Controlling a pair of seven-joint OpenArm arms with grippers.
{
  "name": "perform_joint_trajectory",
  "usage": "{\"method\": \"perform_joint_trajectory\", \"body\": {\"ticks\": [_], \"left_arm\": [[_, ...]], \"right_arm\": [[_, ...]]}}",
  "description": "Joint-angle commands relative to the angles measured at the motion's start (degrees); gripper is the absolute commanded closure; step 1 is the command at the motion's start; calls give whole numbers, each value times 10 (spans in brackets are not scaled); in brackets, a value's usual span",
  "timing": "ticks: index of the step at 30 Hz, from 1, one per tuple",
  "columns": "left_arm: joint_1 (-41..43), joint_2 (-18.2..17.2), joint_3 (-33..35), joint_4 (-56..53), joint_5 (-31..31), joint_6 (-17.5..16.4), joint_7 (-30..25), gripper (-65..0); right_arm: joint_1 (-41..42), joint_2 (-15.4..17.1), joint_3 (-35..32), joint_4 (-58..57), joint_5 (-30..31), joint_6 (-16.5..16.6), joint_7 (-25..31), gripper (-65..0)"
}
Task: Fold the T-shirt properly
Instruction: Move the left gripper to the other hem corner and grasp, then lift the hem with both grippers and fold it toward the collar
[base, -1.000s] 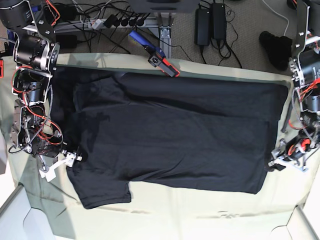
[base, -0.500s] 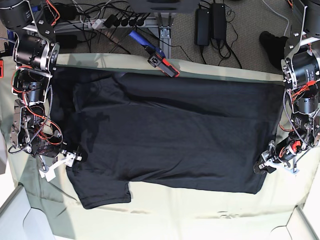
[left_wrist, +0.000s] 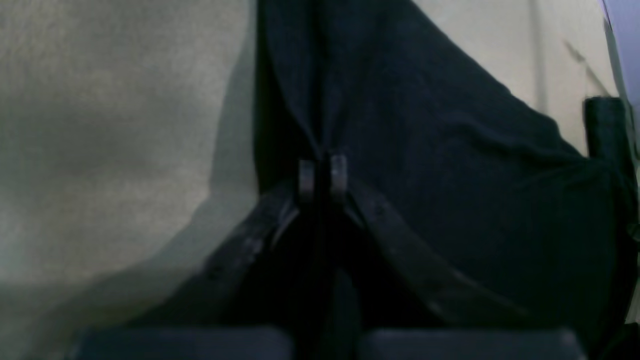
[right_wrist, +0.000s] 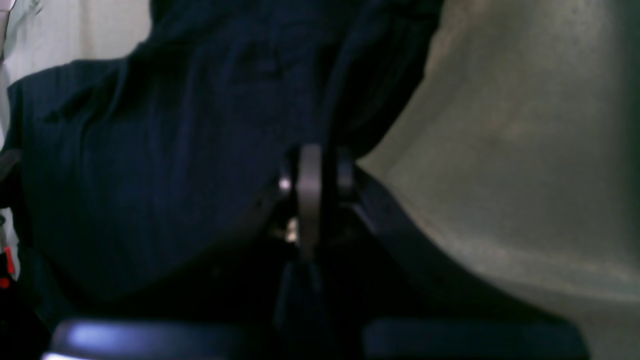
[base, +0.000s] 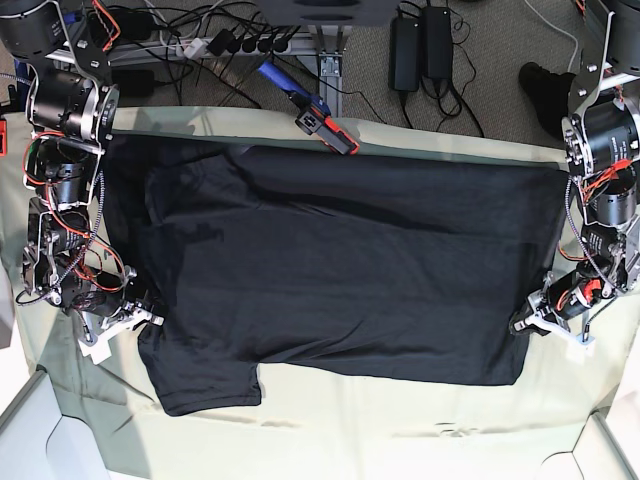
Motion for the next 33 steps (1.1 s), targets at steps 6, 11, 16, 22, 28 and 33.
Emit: {"method": "perform_joint_trajectory", "body": {"ticks": [6,11,16,22,28,33], "left_arm": [[-17,-33,0,13,-80,-22,63,0],[-13,-56,0,16,-171,-22,156,0],[-4,-71,0,17,-239,-22,267,0],[29,-96,0,61,-276,-22,294,0],[97,-120,0,165,-313,-22,318,0],[147,-125,-1,232,-313,-22,322,0]], "right_arm": [[17,12,1,10,25,40,-27,0],[17,23,1,10,90,67,-76,0],[15,31,1,10,134,69,-128,0],[5,39,1,11,184,73,-172,0],[-36,66,1,37,214,82,-186,0],[-84,76,2,99,217,82,-201,0]]}}
